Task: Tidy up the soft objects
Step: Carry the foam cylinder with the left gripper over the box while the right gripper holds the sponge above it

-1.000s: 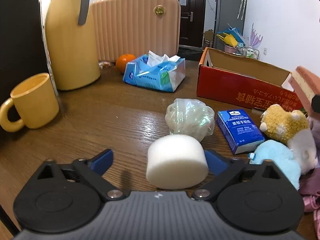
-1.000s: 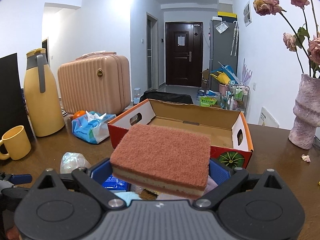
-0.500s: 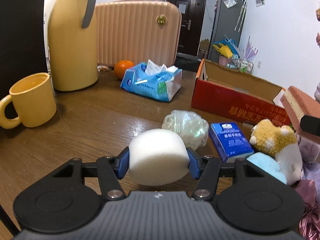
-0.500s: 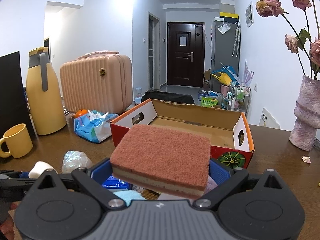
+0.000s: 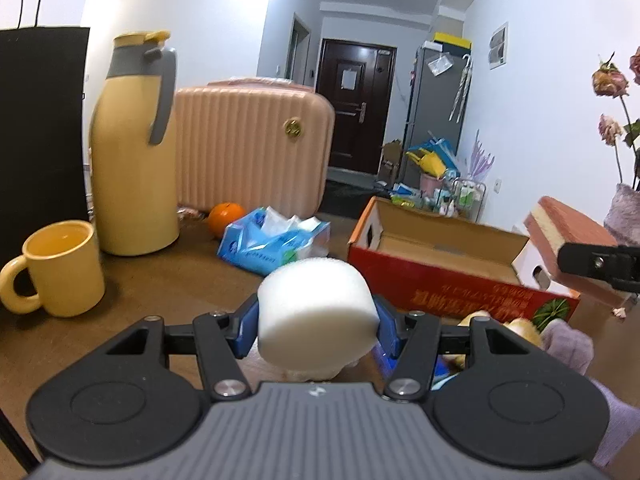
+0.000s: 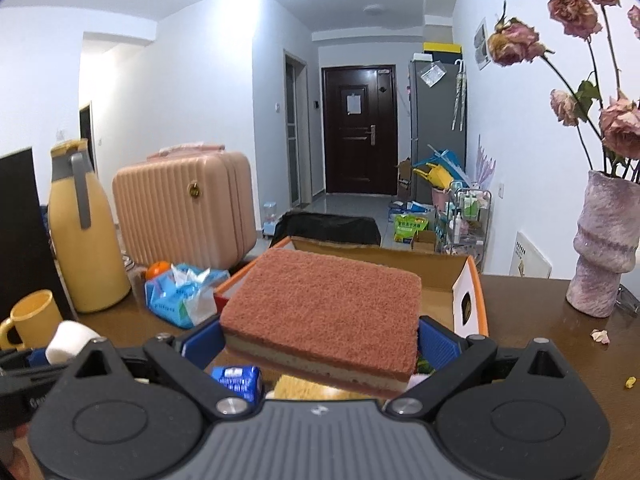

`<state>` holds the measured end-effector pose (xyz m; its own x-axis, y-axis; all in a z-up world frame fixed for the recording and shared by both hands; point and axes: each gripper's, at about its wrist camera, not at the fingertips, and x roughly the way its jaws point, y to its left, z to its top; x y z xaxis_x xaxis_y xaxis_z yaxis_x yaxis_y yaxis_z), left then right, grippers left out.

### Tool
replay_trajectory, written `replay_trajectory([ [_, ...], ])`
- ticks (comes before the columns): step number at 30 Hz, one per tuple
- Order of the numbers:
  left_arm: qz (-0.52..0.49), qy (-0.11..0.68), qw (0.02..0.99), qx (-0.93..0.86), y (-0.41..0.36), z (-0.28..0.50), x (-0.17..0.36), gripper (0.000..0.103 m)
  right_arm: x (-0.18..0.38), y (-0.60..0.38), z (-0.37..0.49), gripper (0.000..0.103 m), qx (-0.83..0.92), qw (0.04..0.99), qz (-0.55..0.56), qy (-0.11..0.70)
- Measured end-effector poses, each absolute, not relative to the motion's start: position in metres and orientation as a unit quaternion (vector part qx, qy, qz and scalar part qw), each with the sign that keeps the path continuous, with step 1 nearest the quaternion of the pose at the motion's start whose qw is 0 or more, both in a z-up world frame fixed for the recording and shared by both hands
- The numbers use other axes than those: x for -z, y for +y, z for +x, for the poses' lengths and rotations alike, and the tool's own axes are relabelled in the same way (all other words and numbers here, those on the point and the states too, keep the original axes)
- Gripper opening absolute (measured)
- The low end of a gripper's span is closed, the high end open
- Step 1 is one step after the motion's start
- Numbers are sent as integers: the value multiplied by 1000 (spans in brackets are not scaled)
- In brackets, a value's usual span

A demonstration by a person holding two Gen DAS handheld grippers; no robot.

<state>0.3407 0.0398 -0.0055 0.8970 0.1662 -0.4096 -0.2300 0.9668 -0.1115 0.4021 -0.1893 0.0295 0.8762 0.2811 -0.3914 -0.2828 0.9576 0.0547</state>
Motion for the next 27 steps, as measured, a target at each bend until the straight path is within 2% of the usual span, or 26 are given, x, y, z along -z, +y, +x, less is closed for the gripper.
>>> replay_trajectory([
  [12,-86,162,980,-82,-4,378,-30,59,-56,-211,424,101,-132,975,34,173],
  [27,-116,159,978,-71,-19,441,-34,59,-62,-239,482,101,-111,976,65,174],
])
